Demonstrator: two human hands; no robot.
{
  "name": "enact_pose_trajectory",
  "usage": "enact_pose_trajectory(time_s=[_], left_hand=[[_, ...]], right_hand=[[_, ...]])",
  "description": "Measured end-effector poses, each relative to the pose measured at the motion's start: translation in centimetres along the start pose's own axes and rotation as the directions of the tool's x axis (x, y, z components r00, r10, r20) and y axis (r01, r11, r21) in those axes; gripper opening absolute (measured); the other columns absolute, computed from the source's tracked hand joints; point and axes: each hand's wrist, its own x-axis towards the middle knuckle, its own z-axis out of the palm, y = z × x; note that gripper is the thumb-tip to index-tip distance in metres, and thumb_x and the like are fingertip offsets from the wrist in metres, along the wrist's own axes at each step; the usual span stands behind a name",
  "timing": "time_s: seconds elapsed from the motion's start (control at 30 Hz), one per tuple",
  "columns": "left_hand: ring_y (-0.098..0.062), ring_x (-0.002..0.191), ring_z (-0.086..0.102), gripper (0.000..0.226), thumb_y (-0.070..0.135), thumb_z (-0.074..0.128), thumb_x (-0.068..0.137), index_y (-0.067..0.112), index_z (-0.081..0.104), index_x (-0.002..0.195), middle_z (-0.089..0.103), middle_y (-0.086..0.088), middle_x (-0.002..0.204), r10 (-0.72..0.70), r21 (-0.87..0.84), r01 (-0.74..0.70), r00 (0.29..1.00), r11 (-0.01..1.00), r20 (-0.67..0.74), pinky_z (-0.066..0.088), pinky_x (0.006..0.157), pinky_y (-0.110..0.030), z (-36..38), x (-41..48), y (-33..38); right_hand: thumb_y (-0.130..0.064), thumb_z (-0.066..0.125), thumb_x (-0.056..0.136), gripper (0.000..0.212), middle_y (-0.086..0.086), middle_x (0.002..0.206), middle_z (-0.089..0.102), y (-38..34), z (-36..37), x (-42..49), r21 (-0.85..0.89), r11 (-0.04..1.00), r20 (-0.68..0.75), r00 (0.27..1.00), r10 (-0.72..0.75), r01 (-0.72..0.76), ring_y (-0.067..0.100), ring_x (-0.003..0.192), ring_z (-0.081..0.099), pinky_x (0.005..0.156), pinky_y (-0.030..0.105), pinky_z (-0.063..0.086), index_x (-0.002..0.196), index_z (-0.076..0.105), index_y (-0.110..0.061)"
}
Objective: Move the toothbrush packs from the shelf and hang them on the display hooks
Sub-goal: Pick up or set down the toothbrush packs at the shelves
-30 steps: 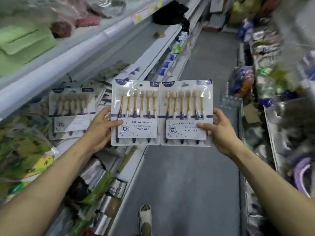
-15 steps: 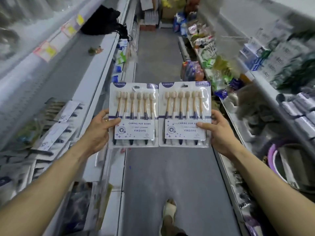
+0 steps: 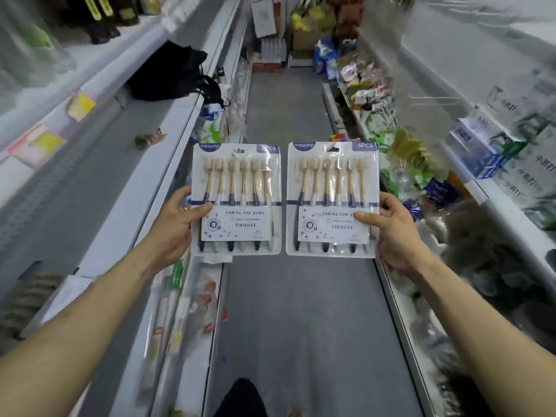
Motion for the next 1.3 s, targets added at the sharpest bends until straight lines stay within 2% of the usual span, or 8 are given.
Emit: enact_pose_trajectory(time_s=[0.13, 0.33, 0.47, 0.63, 0.77, 1.07, 1.17, 1.3], left_hand=[[-0.032, 0.123, 0.064, 0.050, -0.004, 0.065, 0.097, 0.007, 0.055, 0.145, 0.066, -0.020, 0.139, 0.030, 0.004, -0.030, 0.999, 1.000, 0.016, 0.046, 0.116, -0.050, 1.2, 8.5, 1.1], [-0.026, 0.125, 0.067, 0.058, -0.003, 0.067, 0.095, 0.013, 0.053, 0.149, 0.069, -0.012, 0.137, 0.038, -0.017, -0.036, 0.993, 0.999, 0.111, 0.055, 0.106, -0.041, 3.0, 23.9, 2.2], [-0.025, 0.140, 0.055, 0.088, 0.018, 0.089, 0.077, 0.019, 0.048, 0.155, 0.053, -0.016, 0.154, -0.015, -0.009, 0.017, 0.985, 1.000, 0.171, 0.047, 0.117, -0.041, 3.2, 33.2, 4.4], [-0.009, 0.102, 0.074, 0.054, -0.003, 0.066, 0.097, 0.019, 0.051, 0.144, 0.071, -0.006, 0.127, -0.003, 0.040, -0.004, 0.982, 0.999, 0.187, 0.057, 0.085, -0.018, 6.2, 43.9, 7.6], [-0.015, 0.108, 0.073, 0.054, -0.004, 0.064, 0.097, 0.017, 0.054, 0.146, 0.075, -0.005, 0.121, 0.001, 0.051, -0.012, 0.978, 0.999, 0.208, 0.055, 0.101, -0.030, 8.4, 52.4, 9.1], [-0.024, 0.118, 0.069, 0.060, -0.001, 0.071, 0.092, 0.008, 0.051, 0.148, 0.071, -0.012, 0.132, 0.017, 0.093, -0.032, 0.987, 0.995, 0.158, 0.045, 0.117, -0.051, 12.7, 73.9, 12.0], [-0.030, 0.122, 0.069, 0.051, -0.001, 0.068, 0.096, 0.013, 0.056, 0.144, 0.070, -0.016, 0.133, 0.043, 0.114, -0.062, 0.986, 0.992, 0.164, 0.048, 0.113, -0.051, 14.2, 81.0, 14.4], [-0.027, 0.123, 0.068, 0.054, 0.002, 0.069, 0.096, 0.013, 0.054, 0.147, 0.068, -0.017, 0.138, 0.044, 0.061, -0.055, 0.986, 0.997, 0.158, 0.050, 0.113, -0.049, 16.5, 89.3, 16.9]], right_hand=[[0.009, 0.071, 0.089, 0.050, 0.024, 0.119, 0.074, -1.3, 0.8, 7.7, -0.017, 1.000, -0.016, 1.000, -0.018, 0.018, 0.039, 0.106, 0.075, 0.086, 0.050, 0.064, 0.135, 0.054, -0.004], [0.008, 0.072, 0.087, 0.052, 0.025, 0.124, 0.072, -2.9, 2.9, 19.8, -0.011, 1.000, -0.086, 0.996, -0.009, 0.008, 0.044, 0.113, 0.072, 0.092, 0.058, 0.062, 0.135, 0.054, -0.005], [0.005, 0.074, 0.083, 0.049, 0.023, 0.129, 0.070, -5.5, 4.5, 27.1, -0.028, 1.000, -0.145, 0.989, -0.008, 0.004, 0.043, 0.115, 0.071, 0.093, 0.060, 0.060, 0.127, 0.058, -0.011], [0.007, 0.070, 0.089, 0.045, 0.024, 0.128, 0.069, -8.8, 6.2, 35.8, -0.043, 0.999, -0.189, 0.981, -0.037, 0.029, 0.042, 0.112, 0.072, 0.089, 0.055, 0.063, 0.127, 0.058, -0.012], [0.011, 0.066, 0.091, 0.044, 0.019, 0.116, 0.074, -10.7, 7.2, 43.9, 0.004, 1.000, -0.209, 0.978, -0.026, 0.027, 0.038, 0.102, 0.076, 0.076, 0.045, 0.066, 0.128, 0.056, -0.010], [0.008, 0.071, 0.087, 0.044, 0.028, 0.127, 0.069, -13.6, 7.9, 67.3, -0.002, 1.000, -0.184, 0.982, -0.030, 0.031, 0.044, 0.111, 0.072, 0.092, 0.058, 0.061, 0.125, 0.058, -0.011], [-0.004, 0.076, 0.077, 0.053, 0.026, 0.127, 0.070, -16.2, 8.7, 74.0, 0.000, 1.000, -0.168, 0.985, -0.028, 0.028, 0.043, 0.113, 0.072, 0.100, 0.062, 0.056, 0.127, 0.059, -0.013], [0.006, 0.068, 0.091, 0.043, 0.025, 0.127, 0.070, -18.9, 9.4, 82.7, 0.013, 1.000, -0.151, 0.988, -0.006, 0.008, 0.043, 0.113, 0.072, 0.099, 0.063, 0.057, 0.128, 0.057, -0.013]])
